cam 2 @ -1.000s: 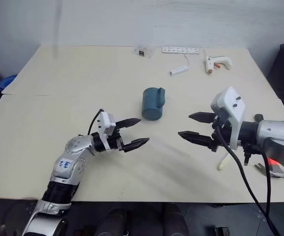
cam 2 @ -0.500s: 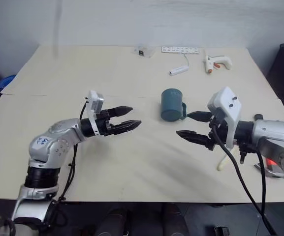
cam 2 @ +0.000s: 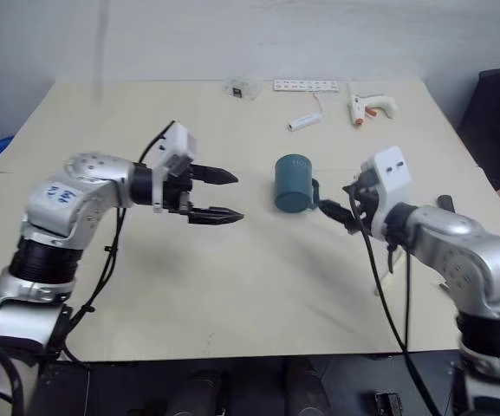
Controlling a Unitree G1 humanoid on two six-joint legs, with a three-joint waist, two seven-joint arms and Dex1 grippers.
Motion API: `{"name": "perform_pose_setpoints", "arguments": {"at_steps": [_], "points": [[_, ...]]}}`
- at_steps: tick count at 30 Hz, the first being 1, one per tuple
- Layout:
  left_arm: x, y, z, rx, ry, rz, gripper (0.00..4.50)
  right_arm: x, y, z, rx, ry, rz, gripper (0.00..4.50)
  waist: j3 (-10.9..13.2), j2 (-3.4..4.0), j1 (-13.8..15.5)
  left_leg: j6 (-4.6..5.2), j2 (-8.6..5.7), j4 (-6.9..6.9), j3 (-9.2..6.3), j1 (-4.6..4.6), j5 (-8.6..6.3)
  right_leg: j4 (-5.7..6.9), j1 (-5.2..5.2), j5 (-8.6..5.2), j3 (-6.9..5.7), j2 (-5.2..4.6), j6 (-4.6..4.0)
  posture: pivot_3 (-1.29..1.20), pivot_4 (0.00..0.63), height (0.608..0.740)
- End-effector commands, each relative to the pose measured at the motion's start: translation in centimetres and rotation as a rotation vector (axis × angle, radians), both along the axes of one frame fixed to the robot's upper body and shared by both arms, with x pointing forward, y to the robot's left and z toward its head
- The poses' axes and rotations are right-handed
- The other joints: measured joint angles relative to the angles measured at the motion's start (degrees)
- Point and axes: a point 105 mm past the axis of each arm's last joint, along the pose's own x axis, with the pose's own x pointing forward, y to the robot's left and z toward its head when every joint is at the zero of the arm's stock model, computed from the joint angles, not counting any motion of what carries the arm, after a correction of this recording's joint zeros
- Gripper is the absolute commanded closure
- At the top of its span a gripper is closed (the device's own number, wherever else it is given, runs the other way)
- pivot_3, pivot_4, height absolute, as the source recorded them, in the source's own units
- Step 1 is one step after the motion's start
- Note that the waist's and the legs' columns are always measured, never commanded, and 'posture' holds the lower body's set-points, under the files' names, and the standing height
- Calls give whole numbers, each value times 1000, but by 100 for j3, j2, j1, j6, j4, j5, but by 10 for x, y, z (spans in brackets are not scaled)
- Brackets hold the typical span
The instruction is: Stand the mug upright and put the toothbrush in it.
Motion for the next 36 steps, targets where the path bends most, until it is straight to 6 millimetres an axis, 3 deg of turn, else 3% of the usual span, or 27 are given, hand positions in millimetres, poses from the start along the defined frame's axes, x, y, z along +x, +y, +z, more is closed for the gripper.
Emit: {"name": "perform_pose_setpoints", "arguments": {"at_steps": [1,6,11,20,31,36], "points": [[-15,4,15,22,-88,-83,31,25,-9,-1,68,62,-116,851,0,1,-11,0,-1,-5,1,1,0,0,0,0,1,-3,1,0,150,740],[-16,8,23,17,-127,-63,31,52,8,-7,138,156,-105,851,1,2,-30,1,1,-15,1,-4,0,13,-4,2,-1,0,4,0,150,740],[-15,13,27,-3,-146,-12,31,72,19,-14,92,205,-81,851,2,3,-40,3,-2,-21,3,-9,-1,5,-6,3,-2,-1,6,0,150,740],[-18,15,28,-13,-154,13,31,86,35,-33,-50,245,0,851,2,4,-99,1,-2,-26,4,-9,-1,4,-8,4,-2,0,7,0,150,740],[-14,15,28,-22,-148,33,0,89,47,-34,-79,252,65,4474,2,4,-201,-4,0,-26,2,-4,3,16,-10,4,-1,1,8,0,150,740],[-14,18,25,-32,-121,49,0,90,54,-23,-32,196,77,4474,1,4,-192,-8,-1,-25,2,2,4,21,-7,4,1,0,8,0,150,740]]}}
